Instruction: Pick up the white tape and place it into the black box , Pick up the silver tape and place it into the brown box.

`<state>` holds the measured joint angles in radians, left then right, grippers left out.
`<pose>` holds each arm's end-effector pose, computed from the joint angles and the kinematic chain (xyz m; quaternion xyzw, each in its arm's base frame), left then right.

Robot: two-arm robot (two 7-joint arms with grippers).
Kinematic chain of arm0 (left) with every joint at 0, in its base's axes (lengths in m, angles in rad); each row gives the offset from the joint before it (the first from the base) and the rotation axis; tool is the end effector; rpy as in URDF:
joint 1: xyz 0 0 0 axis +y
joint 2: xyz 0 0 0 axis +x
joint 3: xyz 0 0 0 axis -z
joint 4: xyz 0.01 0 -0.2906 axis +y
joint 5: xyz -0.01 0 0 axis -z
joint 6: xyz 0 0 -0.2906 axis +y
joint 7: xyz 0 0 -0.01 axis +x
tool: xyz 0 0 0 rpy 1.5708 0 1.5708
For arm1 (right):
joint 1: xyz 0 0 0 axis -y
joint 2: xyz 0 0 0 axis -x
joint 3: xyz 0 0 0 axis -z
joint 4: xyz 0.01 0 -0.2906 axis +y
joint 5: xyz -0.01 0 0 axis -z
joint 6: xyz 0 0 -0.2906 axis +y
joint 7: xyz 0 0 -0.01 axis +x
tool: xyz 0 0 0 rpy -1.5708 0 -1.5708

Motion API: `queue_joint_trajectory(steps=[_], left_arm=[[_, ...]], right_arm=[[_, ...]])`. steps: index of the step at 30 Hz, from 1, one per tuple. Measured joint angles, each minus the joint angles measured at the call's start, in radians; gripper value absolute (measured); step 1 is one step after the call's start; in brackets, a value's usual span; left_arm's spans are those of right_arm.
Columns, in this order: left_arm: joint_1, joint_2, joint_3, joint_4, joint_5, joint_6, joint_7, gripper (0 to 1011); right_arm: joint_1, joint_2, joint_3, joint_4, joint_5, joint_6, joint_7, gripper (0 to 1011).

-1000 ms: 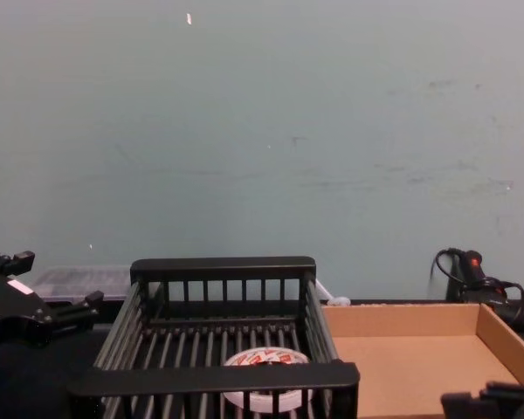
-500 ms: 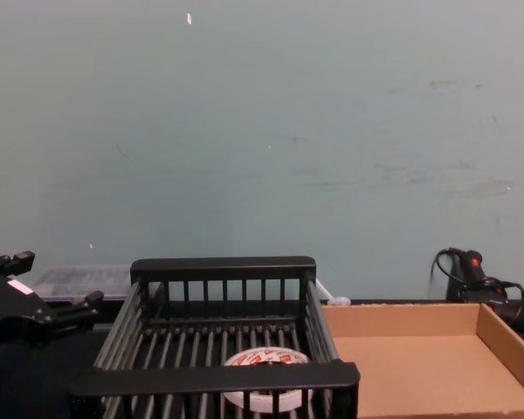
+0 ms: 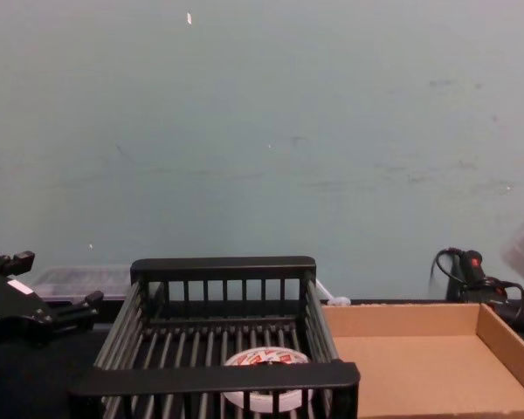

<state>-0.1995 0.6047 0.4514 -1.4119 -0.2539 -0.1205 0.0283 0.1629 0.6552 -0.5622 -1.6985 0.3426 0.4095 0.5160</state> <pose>0.3410 0.0878 -0.2993 0.1415 -0.1324 0.5799 0.7913 0.3080 -0.0306 -0.2656 -0.2738 0.0661 -0.2759 0.9190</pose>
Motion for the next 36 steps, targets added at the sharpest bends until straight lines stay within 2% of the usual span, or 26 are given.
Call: queue_joint_trajectory(steps=[23, 36], left_arm=[[0.0, 0.0, 0.0, 0.0, 0.0, 0.0, 0.0, 1001], [0.0, 0.0, 0.0, 0.0, 0.0, 0.0, 0.0, 1001]], right_arm=[[0.031, -0.039, -0.027, 0.047, -0.043, 0.012, 0.017, 1002], [0.034, -0.043, -0.033, 0.048, -0.063, 0.023, 0.023, 1003]])
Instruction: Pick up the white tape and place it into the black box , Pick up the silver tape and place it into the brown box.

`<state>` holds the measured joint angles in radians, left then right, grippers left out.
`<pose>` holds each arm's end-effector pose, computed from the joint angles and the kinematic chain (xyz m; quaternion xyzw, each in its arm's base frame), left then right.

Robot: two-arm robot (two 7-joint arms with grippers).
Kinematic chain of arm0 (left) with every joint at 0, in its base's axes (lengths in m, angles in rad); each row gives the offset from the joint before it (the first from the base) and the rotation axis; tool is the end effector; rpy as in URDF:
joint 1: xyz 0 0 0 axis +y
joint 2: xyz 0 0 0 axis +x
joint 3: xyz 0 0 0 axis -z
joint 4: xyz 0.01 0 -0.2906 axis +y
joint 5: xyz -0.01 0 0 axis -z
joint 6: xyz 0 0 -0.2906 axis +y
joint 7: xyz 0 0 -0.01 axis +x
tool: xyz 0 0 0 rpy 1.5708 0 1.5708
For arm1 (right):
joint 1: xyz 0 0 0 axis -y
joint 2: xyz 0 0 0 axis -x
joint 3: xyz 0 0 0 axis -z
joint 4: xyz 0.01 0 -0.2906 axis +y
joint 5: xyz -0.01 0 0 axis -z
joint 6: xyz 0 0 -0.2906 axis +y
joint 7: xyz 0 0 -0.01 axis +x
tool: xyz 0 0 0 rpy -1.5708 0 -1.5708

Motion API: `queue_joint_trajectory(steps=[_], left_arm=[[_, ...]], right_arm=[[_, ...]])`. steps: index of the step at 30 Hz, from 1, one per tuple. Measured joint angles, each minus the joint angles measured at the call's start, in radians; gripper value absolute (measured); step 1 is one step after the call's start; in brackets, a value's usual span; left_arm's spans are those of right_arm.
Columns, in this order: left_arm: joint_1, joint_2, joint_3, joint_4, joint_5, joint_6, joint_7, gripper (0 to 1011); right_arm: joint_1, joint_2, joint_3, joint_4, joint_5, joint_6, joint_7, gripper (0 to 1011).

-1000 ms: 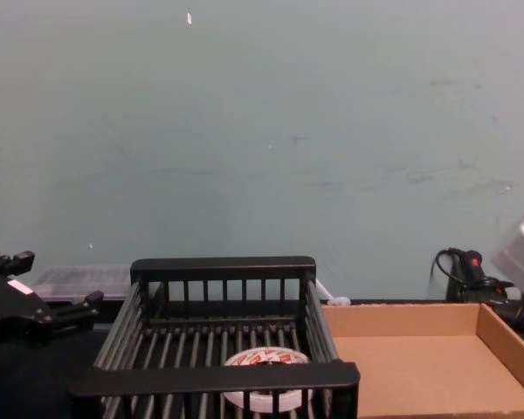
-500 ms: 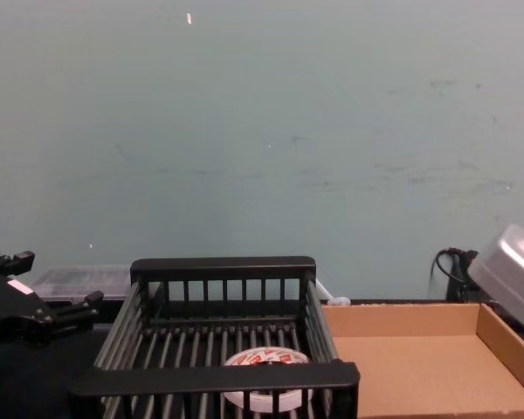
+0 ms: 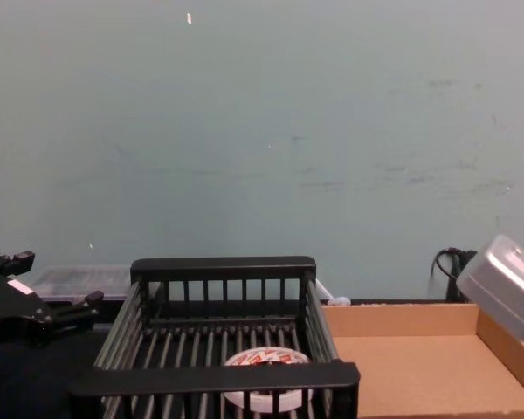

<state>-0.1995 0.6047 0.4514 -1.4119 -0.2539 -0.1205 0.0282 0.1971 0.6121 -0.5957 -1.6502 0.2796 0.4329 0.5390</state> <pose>0.3410 0.0878 -0.2993 0.1416 -0.1324 0.5799 0.7913 0.3156 -0.0183 -0.2738 -0.2969 0.0646 -0.2643 0.9153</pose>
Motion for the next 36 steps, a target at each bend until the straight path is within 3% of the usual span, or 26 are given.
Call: queue_joint_trajectory(steps=[13, 20, 35, 36], left_arm=[[0.0, 0.0, 0.0, 0.0, 0.0, 0.0, 0.0, 1002], [0.0, 0.0, 0.0, 0.0, 0.0, 0.0, 0.0, 1001], [0.0, 0.0, 0.0, 0.0, 0.0, 0.0, 0.0, 1001], [0.0, 0.0, 0.0, 0.0, 0.0, 0.0, 0.0, 1001]], right_arm=[[-0.001, 0.001, 0.001, -0.001, 0.0, -0.001, 0.0, 964], [-0.001, 0.001, 0.002, -0.001, 0.0, -0.001, 0.0, 799], [-0.001, 0.001, 0.001, -0.001, 0.001, -0.002, -0.001, 320], [-0.001, 0.001, 0.001, -0.001, 0.001, -0.002, -0.001, 255]])
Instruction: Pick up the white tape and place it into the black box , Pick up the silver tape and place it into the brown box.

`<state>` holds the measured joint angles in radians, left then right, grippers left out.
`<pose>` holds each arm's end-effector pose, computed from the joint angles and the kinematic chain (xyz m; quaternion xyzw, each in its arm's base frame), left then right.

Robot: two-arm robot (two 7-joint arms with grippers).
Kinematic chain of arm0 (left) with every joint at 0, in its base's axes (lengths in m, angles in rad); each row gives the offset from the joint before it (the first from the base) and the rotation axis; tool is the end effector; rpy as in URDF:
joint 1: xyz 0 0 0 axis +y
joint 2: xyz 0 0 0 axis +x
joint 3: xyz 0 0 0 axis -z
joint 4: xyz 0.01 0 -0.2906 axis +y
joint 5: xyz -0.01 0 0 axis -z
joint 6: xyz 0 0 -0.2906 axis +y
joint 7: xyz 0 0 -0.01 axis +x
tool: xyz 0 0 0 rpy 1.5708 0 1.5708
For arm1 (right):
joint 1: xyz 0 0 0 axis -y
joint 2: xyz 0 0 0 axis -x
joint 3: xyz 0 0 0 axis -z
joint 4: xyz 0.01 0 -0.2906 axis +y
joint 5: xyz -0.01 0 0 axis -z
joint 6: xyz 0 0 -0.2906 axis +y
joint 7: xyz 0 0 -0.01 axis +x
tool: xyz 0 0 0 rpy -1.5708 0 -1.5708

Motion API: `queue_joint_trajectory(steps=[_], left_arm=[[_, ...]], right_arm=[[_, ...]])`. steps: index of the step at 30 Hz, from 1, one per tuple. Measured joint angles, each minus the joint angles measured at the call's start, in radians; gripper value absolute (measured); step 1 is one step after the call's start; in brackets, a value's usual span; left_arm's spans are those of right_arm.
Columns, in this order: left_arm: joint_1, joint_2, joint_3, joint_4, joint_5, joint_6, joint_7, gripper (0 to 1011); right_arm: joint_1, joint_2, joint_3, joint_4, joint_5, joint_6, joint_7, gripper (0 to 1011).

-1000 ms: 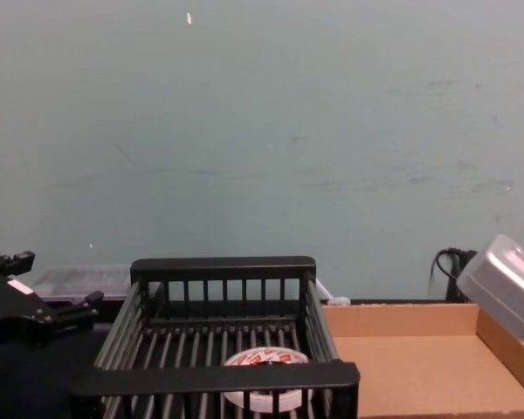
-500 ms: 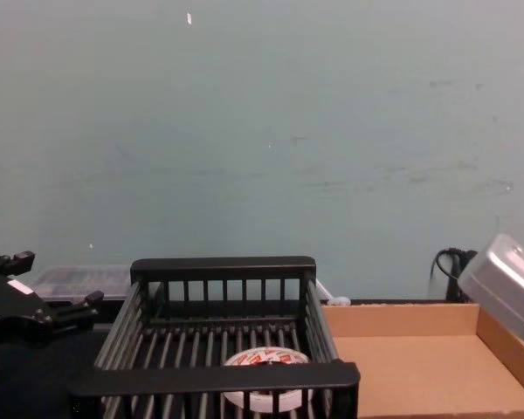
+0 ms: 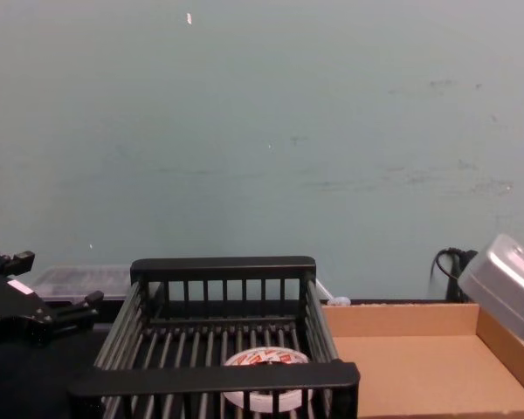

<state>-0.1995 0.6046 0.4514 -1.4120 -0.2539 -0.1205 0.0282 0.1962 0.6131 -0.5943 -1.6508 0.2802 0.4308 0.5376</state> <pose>0.3410 0.0878 -0.2993 0.1415 -0.1324 0.5799 0.7913 0.3155 -0.0188 -0.2736 -0.2962 0.0638 -0.2653 0.9153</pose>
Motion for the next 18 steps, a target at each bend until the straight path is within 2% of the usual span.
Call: queue_joint_trajectory(steps=[5, 18], left_arm=[[0.0, 0.0, 0.0, 0.0, 0.0, 0.0, 0.0, 1001], [0.0, 0.0, 0.0, 0.0, 0.0, 0.0, 0.0, 1001]], right_arm=[[0.0, 0.0, 0.0, 0.0, 0.0, 0.0, 0.0, 162], [-0.001, -0.001, 0.002, -0.001, 0.001, -0.002, 0.0, 162]])
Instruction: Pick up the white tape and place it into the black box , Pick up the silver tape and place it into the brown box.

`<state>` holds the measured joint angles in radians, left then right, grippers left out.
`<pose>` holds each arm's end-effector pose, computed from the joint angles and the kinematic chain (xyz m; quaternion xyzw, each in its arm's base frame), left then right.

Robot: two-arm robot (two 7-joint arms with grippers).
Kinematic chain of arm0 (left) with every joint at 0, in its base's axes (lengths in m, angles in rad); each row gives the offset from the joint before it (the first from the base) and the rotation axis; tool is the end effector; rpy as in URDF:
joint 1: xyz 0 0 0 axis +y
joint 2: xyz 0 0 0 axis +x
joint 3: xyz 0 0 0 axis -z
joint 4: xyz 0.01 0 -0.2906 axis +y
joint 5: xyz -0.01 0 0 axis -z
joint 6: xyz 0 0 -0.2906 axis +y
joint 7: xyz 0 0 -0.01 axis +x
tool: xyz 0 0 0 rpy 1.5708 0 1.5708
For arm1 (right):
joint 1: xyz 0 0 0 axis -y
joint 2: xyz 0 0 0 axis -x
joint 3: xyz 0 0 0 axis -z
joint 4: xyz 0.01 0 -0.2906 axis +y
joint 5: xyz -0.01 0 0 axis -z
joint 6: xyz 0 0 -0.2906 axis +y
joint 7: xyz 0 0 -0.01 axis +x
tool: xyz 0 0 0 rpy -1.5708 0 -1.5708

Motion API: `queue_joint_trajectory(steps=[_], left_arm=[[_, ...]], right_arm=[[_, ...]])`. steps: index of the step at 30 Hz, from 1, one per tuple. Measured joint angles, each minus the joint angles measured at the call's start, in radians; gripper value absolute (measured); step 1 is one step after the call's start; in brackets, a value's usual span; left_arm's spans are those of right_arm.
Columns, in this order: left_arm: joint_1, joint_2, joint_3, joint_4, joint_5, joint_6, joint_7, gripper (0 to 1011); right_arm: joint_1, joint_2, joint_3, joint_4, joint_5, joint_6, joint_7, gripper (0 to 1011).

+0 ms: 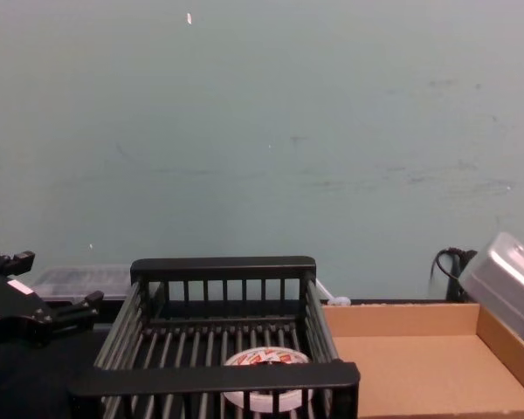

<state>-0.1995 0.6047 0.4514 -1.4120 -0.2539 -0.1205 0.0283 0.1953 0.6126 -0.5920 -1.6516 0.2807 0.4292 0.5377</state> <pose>0.3410 0.0878 -0.2993 0.1415 -0.1325 0.5799 0.7913 0.3155 -0.0190 -0.2733 -0.2948 0.0633 -0.2658 0.9157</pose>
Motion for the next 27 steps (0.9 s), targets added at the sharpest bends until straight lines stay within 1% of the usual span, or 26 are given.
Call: queue_joint_trajectory(steps=[9, 13, 21, 27], left_arm=[[0.0, 0.0, 0.0, 0.0, 0.0, 0.0, 0.0, 1001], [0.0, 0.0, 0.0, 0.0, 0.0, 0.0, 0.0, 1001], [0.0, 0.0, 0.0, 0.0, 0.0, 0.0, 0.0, 1001], [0.0, 0.0, 0.0, 0.0, 0.0, 0.0, 0.0, 1001]], right_arm=[[-0.007, 0.002, 0.007, -0.008, -0.002, -0.024, 0.006, 162], [-0.013, 0.004, 0.013, -0.012, -0.002, -0.048, 0.013, 162], [-0.033, 0.007, 0.033, -0.019, 0.026, -0.11, 0.024, 162], [-0.047, 0.007, 0.049, -0.024, 0.05, -0.145, 0.025, 162]])
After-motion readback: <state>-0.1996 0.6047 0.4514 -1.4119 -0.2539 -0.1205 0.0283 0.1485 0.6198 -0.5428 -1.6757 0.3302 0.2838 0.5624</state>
